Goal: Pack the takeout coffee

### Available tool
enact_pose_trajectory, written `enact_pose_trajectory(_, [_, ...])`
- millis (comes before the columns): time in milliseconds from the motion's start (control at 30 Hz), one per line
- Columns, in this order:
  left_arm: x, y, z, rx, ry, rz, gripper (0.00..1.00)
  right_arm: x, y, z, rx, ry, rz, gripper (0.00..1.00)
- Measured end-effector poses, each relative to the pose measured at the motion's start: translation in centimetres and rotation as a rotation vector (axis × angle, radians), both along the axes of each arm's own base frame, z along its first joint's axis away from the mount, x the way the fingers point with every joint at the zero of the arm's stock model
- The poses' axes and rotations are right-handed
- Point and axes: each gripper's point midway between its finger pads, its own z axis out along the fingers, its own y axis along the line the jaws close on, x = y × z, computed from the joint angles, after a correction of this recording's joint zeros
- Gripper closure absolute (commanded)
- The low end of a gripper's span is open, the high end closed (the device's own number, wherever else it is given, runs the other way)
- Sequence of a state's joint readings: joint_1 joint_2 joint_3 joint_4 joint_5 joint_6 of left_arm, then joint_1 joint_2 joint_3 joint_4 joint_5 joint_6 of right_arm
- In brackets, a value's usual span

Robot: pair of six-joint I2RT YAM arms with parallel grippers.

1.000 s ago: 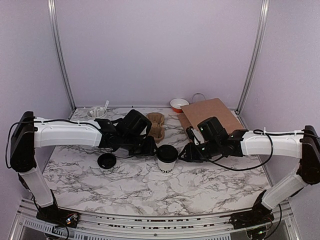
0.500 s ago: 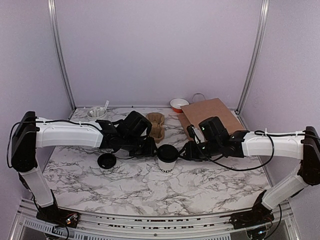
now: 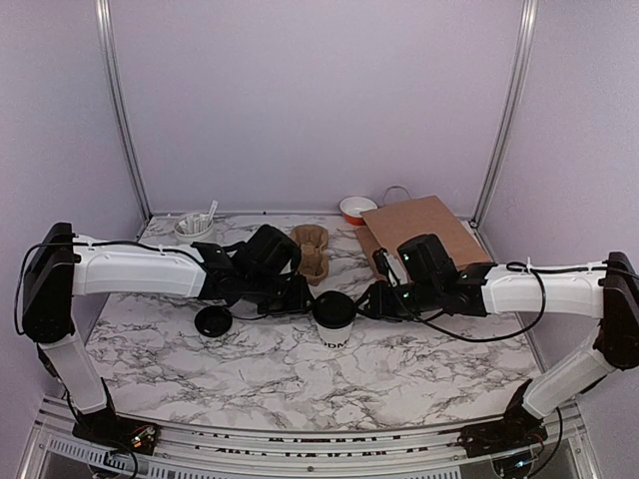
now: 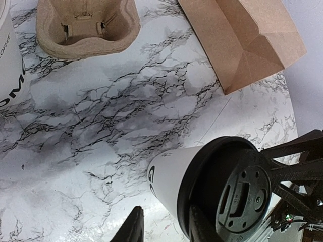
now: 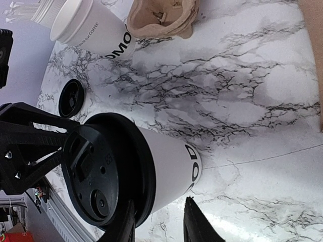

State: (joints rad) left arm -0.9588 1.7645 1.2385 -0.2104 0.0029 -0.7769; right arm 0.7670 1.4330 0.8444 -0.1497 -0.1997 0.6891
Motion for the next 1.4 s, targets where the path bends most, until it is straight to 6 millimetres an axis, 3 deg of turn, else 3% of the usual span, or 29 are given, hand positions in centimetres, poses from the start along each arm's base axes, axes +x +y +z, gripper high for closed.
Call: enact_pose_trajectory(1400, [-0.5, -0.2, -1.0, -0.063, -0.019, 0.01, 0.68, 0.0, -0.4, -1.4, 0.034, -0.038, -0.009, 0.71])
